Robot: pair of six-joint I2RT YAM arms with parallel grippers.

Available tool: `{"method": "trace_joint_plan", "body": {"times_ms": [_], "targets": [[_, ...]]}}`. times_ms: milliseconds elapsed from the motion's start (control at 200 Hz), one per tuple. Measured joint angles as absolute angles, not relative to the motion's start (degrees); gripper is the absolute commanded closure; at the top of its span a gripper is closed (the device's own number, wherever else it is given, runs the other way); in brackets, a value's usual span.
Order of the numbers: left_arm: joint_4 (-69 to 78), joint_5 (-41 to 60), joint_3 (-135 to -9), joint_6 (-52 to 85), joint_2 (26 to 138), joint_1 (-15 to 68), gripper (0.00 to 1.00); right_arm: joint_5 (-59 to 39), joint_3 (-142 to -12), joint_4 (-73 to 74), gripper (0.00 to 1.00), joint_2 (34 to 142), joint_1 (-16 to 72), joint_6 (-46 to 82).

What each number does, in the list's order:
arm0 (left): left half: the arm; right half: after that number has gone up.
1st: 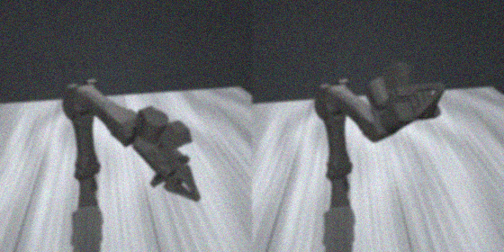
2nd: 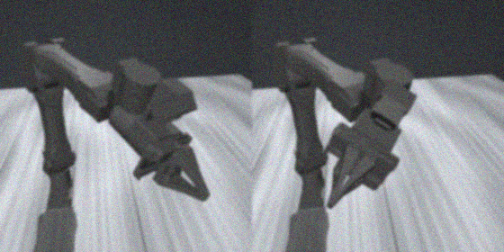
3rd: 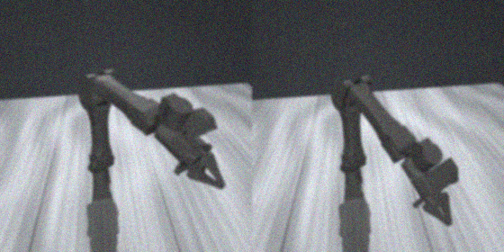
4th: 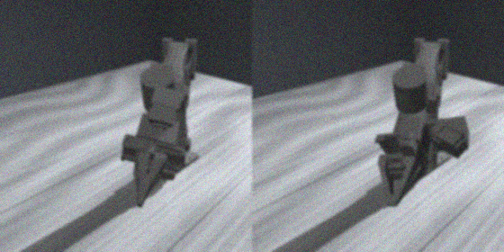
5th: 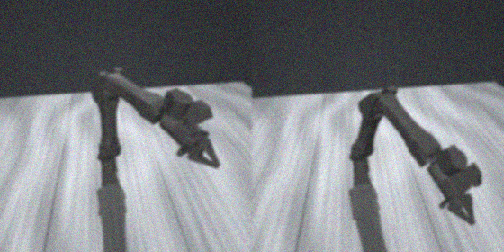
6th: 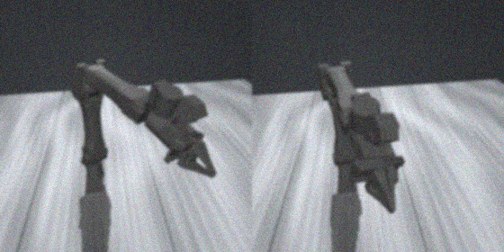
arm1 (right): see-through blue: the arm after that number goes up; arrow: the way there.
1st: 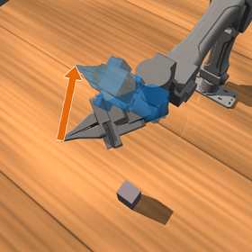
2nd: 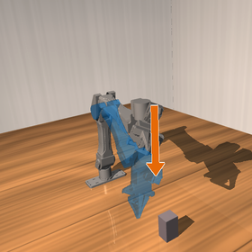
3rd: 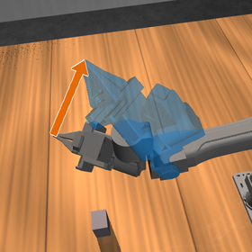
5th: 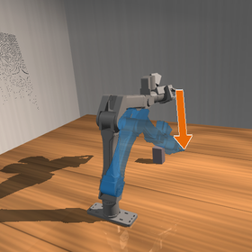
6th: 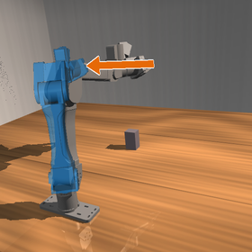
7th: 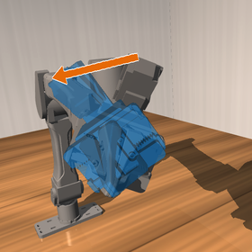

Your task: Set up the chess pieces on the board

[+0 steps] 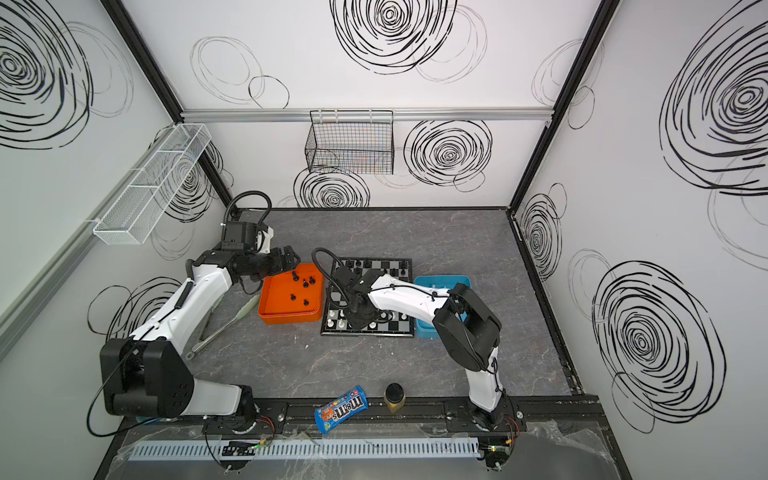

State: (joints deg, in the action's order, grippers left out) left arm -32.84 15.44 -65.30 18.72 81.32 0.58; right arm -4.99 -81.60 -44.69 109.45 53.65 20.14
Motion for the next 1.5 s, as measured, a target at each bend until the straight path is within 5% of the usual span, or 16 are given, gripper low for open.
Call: {"method": "trace_joint_plan", "body": {"times_ms": [796,1111,1341,1501], "targets": [[-32.9,15.5,-65.3,18.8,81.3,0.2,0.04,-0.1,-87.7,-47.4,0.64,109.4,53.1,19.8],[-33.0,13.6,-63.8,19.0,81.4,-0.3,0.04,-0.1,-89.6,-46.5,0.21,108.9,44.7,19.0],[-32.6,8.9,-63.6,19.1,82.9,0.3,0.01,-4.4,-84.0,-42.6,0.04,101.9,34.6,18.5],[-31.7,6.2,-62.6,19.6,84.6,2.6,0.07,-7.0,-81.6,-40.4,0.02,97.6,29.5,17.8]]}}
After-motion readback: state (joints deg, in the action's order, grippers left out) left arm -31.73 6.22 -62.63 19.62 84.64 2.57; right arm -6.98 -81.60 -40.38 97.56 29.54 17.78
